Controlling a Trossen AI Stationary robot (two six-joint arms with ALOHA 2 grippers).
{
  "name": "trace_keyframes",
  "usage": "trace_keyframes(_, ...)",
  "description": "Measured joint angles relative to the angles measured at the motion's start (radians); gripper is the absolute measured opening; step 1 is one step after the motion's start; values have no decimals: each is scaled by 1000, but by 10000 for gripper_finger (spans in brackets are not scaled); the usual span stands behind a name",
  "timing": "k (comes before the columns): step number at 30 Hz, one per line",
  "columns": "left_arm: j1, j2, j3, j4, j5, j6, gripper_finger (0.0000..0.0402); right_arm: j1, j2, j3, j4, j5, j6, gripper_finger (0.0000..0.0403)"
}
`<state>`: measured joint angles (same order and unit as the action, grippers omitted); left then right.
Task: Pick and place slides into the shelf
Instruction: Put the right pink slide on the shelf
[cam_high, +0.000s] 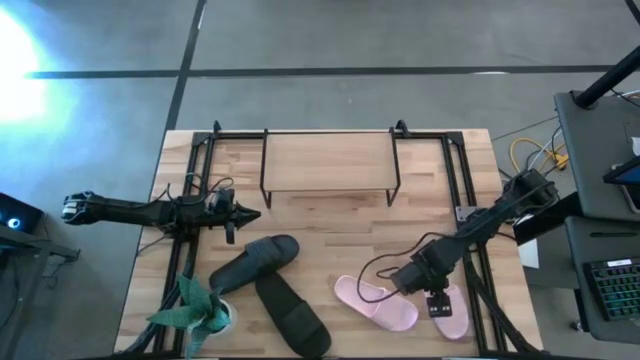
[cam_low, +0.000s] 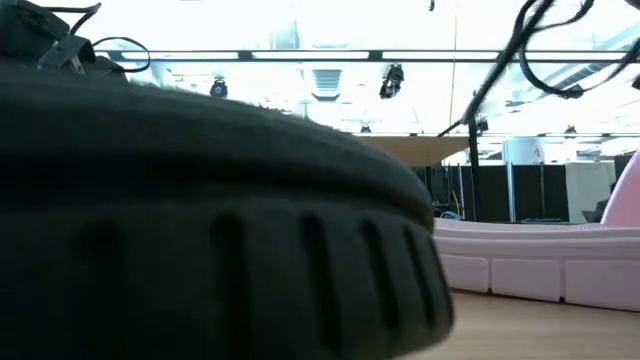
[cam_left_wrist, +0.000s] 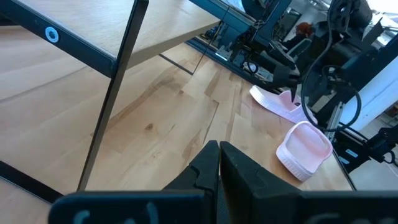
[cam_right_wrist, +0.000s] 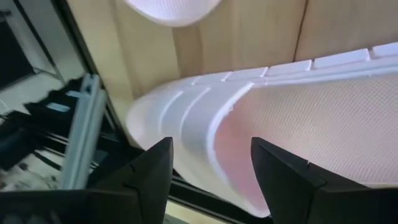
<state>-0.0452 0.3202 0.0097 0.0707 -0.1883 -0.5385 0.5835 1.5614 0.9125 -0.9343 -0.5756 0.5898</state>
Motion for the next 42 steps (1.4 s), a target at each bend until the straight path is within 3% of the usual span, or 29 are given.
trace_keyframes(6,0,0,0,0,0,0,0,1,22,-26,6,-22,-15,208)
trace_keyframes(23,0,0,0,0,0,0,0,61,27,-78,53,-220,-15,197)
trace_keyframes(29,0,0,0,0,0,0,0,72,26,-77,67,-236,-4,149)
trace_keyframes(37,0,0,0,0,0,0,0,71,26,-76,111,-243,6,29)
trace_keyframes(42,0,0,0,0,0,0,0,71,25,-77,114,-223,62,13)
